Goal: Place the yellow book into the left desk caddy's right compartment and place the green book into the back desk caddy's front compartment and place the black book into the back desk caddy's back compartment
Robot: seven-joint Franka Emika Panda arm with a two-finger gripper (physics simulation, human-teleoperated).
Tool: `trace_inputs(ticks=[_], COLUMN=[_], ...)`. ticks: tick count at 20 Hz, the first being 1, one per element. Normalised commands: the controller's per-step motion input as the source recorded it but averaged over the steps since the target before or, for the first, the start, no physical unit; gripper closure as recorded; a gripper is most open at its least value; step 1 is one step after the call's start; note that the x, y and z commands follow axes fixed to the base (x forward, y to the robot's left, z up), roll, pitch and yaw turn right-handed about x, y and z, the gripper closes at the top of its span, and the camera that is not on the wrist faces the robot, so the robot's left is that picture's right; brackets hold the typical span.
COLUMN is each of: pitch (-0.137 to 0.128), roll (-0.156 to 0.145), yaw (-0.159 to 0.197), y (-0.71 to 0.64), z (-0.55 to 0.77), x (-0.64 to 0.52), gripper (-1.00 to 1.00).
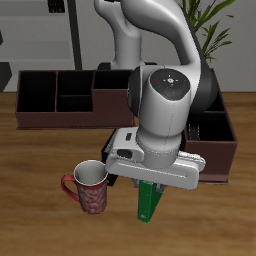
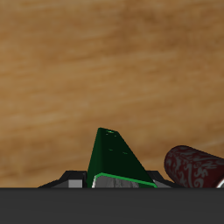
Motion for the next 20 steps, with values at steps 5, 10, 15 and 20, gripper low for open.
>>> trace_inputs(ticks=[5, 10, 15, 20], pitch=[-0.015, -0.037, -0.062, -0.062], roll=[-0.033, -0.013, -0.029, -0.014], yaw=[-0.016, 0.016, 0.012, 0.065], y=[-0.08, -0.12, -0.29, -0.15], z=[0.60, 0.67, 0.65, 0.29], x=[-0.40, -0.64, -0.76, -0.63], gripper=[1.00, 1.00, 1.00, 1.00])
